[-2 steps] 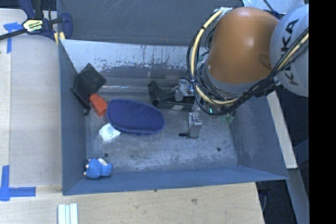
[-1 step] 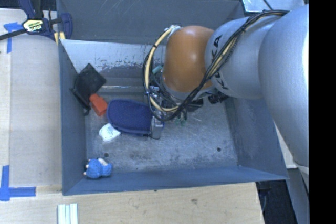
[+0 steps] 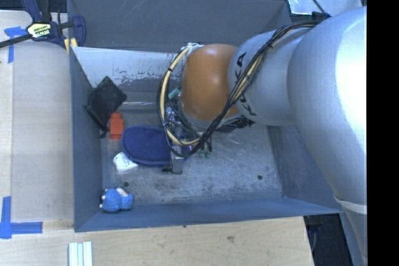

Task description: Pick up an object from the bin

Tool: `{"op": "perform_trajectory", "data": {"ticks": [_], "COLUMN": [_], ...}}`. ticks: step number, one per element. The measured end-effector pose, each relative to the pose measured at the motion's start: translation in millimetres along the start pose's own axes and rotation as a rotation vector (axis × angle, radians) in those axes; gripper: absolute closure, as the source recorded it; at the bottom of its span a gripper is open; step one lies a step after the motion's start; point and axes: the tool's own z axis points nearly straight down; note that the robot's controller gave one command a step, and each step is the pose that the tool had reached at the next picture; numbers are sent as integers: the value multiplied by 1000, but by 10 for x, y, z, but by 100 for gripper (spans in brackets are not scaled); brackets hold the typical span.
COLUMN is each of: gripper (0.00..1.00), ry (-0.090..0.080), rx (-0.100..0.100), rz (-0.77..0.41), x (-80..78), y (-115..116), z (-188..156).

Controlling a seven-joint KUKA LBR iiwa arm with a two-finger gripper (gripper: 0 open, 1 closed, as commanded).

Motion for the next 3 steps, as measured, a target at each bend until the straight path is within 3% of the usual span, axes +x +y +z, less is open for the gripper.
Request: {"op": "perform_trajectory", "data": {"ticks": [1, 2, 3], "gripper": [100, 100, 100], "ry": [-7, -6, -7], "rx": [-2, -2, -2], "rz": [2, -26, 12], "x": [-25, -17, -241], "y": [-2, 73, 125], "z": [-36, -1092, -1890]}}
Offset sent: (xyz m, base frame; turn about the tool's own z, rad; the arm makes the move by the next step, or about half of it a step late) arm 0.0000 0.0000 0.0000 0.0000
